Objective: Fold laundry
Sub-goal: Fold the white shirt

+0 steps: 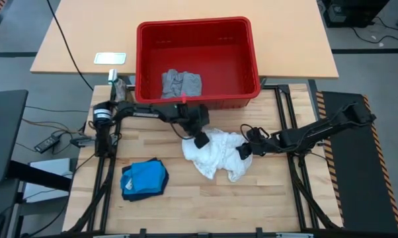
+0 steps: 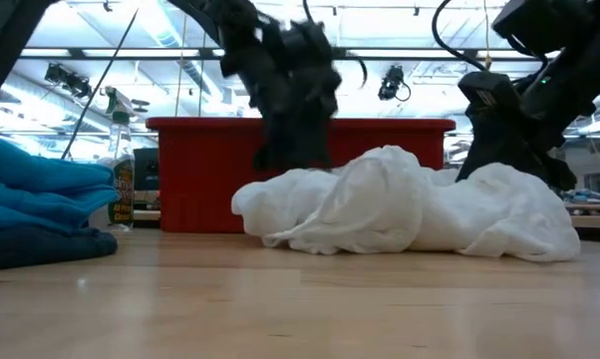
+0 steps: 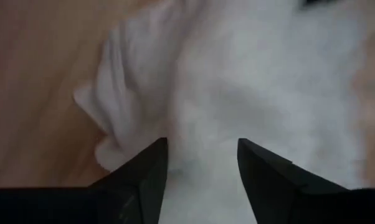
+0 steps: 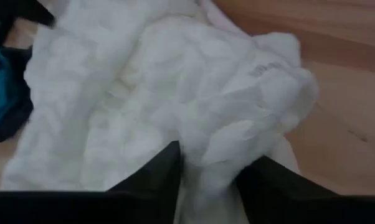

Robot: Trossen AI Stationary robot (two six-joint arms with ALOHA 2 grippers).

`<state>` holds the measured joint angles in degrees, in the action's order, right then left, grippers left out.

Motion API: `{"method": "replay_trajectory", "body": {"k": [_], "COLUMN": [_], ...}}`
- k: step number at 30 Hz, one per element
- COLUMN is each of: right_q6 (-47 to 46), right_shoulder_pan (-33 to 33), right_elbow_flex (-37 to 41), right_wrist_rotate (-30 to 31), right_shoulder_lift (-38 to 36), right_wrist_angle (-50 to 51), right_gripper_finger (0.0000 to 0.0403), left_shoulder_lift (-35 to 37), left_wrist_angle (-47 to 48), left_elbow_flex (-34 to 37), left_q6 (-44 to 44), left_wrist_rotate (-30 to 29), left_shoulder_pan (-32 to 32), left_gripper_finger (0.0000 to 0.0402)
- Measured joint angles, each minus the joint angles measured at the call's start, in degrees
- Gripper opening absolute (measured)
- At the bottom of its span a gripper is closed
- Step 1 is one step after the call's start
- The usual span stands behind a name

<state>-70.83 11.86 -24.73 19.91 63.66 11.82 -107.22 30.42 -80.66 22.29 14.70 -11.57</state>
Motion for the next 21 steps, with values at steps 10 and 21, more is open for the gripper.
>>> {"method": "replay_trajectory", "body": {"k": [10,21], "right_q6": [-0.5,10.2], "right_shoulder_pan": [0.0,-3.7], "right_elbow_flex": [-0.5,-2.5], "right_wrist_rotate": [1.5,-0.7], "right_shoulder_lift": [-6.1,-12.4], "right_wrist_angle": [-0.5,-0.6], "right_gripper_finger": [0.0183,0.0169], "left_shoulder_lift": [12.5,5.8], "left_wrist_angle": [-1.3,-8.1], "left_elbow_flex": [-1.1,-1.1], "left_q6": [2.8,-0.8], "left_wrist_rotate": [-1.4,-2.2], "left_shoulder_pan": [-0.7,9.6], "left_gripper_finger": [0.019,0.019]}}
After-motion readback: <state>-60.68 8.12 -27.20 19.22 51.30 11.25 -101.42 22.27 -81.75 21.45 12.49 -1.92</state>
